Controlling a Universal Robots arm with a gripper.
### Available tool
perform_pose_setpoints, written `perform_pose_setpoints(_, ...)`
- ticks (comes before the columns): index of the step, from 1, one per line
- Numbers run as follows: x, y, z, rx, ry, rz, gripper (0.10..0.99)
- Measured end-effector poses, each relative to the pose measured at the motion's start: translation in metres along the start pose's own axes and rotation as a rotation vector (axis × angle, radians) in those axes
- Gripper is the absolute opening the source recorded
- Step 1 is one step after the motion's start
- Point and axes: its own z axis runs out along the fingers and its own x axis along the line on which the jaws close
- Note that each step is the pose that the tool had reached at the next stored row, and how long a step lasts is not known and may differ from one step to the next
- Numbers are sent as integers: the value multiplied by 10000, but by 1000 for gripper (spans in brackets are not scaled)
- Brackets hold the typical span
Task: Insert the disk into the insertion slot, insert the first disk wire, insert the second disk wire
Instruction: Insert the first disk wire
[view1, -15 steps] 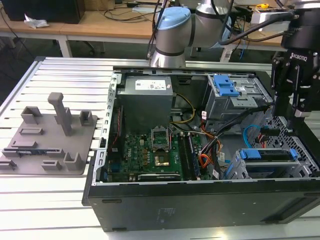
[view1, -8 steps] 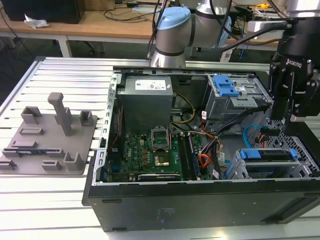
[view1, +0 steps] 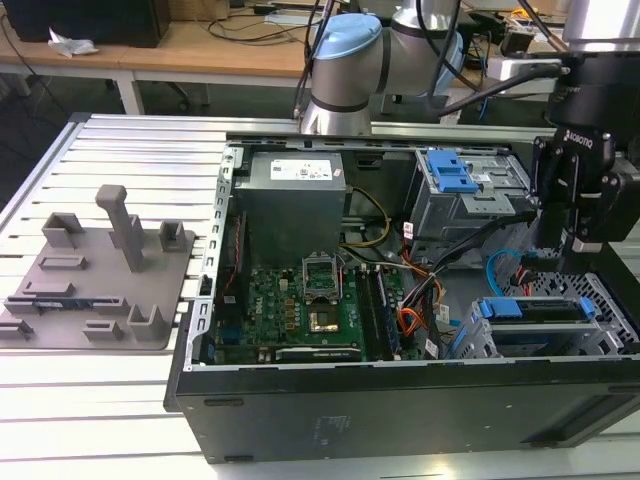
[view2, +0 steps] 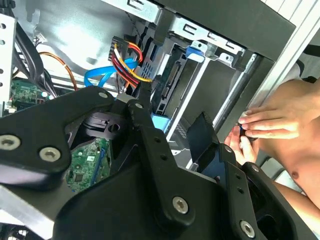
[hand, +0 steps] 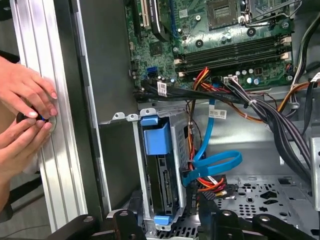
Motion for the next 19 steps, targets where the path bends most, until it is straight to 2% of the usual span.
perform_pose_setpoints(3, -39, 6, 20, 64, 59, 16, 561)
perform_pose_setpoints(7, -73, 12, 42, 115, 182, 23, 561)
perform_pose_setpoints(12, -88, 14, 53, 269, 313, 64, 561)
perform_pose_setpoints(14, -120, 19, 67, 282, 359, 99, 549)
perform_pose_setpoints(15, -133, 22, 72, 282, 364, 113, 482)
perform_pose_setpoints(16, -146, 23, 77, 282, 367, 124, 482)
perform_pose_setpoints(17, -160, 26, 81, 281, 371, 136, 408)
perform_pose_setpoints(19, -197, 31, 88, 290, 374, 162, 408)
